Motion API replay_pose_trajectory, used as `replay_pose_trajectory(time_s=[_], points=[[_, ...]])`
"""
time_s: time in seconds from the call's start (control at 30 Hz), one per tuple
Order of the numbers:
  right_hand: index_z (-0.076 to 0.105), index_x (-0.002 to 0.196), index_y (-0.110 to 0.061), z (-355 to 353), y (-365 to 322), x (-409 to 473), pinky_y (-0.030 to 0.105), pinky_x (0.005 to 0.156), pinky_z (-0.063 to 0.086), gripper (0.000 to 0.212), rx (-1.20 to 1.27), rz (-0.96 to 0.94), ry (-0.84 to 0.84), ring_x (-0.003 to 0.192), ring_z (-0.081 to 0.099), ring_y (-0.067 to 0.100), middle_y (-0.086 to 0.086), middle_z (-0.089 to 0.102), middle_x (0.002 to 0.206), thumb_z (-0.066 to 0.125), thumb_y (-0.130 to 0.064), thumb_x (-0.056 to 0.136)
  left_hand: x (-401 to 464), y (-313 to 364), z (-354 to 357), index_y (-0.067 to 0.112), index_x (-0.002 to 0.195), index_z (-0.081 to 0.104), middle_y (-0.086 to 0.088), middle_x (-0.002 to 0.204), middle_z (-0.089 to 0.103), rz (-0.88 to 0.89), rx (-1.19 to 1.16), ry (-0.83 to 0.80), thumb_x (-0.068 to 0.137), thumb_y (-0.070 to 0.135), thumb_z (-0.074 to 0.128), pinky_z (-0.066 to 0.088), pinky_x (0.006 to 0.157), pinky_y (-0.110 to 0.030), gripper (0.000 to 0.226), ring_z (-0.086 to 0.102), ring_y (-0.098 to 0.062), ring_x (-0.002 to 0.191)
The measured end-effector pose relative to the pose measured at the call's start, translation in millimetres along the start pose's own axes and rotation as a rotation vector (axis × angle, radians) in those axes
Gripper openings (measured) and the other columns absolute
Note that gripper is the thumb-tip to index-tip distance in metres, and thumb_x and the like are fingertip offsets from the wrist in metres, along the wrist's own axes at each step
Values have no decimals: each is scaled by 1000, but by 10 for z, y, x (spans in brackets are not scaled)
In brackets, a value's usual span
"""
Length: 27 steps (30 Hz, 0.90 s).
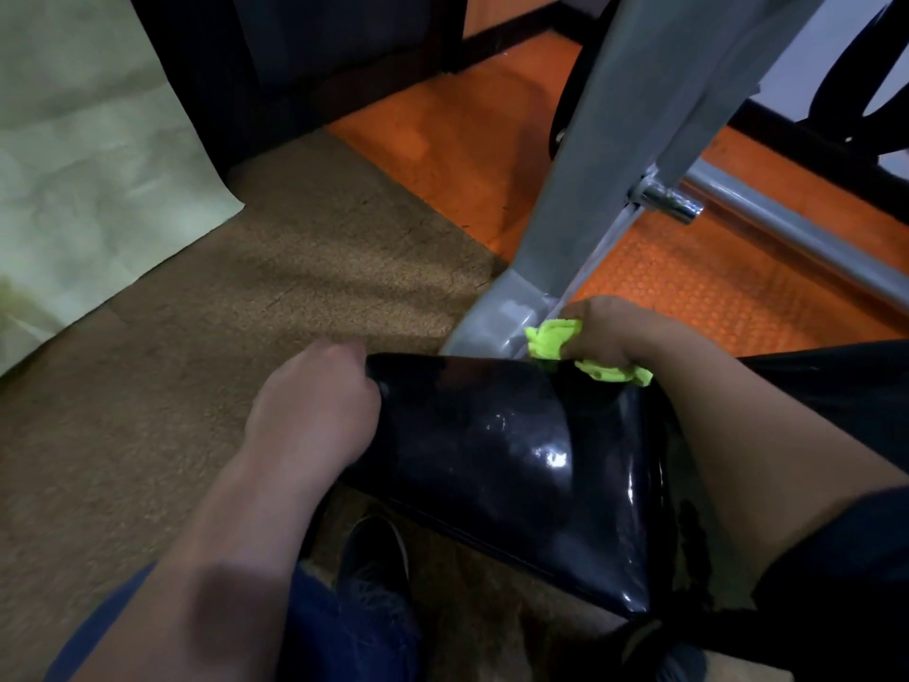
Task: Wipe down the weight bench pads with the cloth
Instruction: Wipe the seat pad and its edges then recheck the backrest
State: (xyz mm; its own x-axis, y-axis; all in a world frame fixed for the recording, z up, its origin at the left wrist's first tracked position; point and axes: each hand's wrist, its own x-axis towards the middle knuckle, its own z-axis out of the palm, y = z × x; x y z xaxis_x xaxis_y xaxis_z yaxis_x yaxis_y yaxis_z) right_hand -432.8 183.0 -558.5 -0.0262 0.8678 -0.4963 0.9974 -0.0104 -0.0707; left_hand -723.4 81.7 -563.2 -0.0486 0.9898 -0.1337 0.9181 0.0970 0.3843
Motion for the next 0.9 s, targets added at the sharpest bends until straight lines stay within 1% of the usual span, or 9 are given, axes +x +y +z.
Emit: replay_pose_trajectory(time_s=[0.1,0.23,0.33,0.43,0.5,0.57,0.63,0.77,0.9], points=[[65,121,-25,-14,-107,48,29,80,48,40,-45,-1,-11,99,60,27,8,66,114,71,-31,82,0,-3,-5,13,99,63,-9,96,58,-3,-18,-11,94,19,46,45,71,-39,19,59,-31,91],[63,103,-30,17,-380,87,27,71,41,21,-5,-116,-26,91,59,23,0,61,97,70,-33,84,-14,20,-29,13,93,60,-7,92,57,-8,-31,-7,94,19,48,39,68,-36,13,58,-30,90],[64,116,-27,-11,-491,105,26,73,41,32,-59,-98,-39,97,60,25,3,63,107,69,-34,85,-27,28,-31,14,77,50,-4,83,54,-28,-50,-4,93,18,48,36,64,-36,17,55,-28,80],[65,107,-29,54,-663,93,28,74,46,24,0,-167,-30,96,62,22,1,64,100,68,-40,86,-17,52,-41,18,69,44,-5,79,53,-40,-75,-3,93,15,46,35,60,-35,24,53,-26,74],[63,104,-32,60,-718,77,28,74,45,19,17,-217,-20,95,60,20,-2,62,97,69,-35,86,-26,54,-48,19,69,43,-6,80,53,-49,-83,-11,93,15,46,35,60,-35,25,53,-26,74],[60,101,-37,14,-735,81,26,74,42,19,23,-195,-29,91,57,18,-2,64,101,71,-33,85,-31,44,-49,18,69,45,-6,79,54,-54,-80,-10,93,15,46,34,59,-34,24,54,-26,74],[64,107,-32,27,-807,107,26,75,42,22,11,-186,-31,90,57,18,-1,64,105,69,-35,86,-29,50,-54,16,70,47,-5,77,54,-57,-82,-14,93,14,47,33,58,-34,23,54,-25,73],[66,119,-23,193,-1126,117,27,76,42,34,138,-350,19,96,60,19,-2,64,104,66,-33,86,-20,51,-109,18,68,42,-3,74,47,-88,-72,-14,93,14,45,34,62,-35,26,51,-27,75],[65,121,-27,138,-1179,170,30,78,43,37,83,-281,-17,97,59,20,-2,62,107,66,-35,85,-2,-1,-145,18,70,38,-2,76,44,-111,-55,12,92,10,45,33,61,-35,24,48,-26,74]])
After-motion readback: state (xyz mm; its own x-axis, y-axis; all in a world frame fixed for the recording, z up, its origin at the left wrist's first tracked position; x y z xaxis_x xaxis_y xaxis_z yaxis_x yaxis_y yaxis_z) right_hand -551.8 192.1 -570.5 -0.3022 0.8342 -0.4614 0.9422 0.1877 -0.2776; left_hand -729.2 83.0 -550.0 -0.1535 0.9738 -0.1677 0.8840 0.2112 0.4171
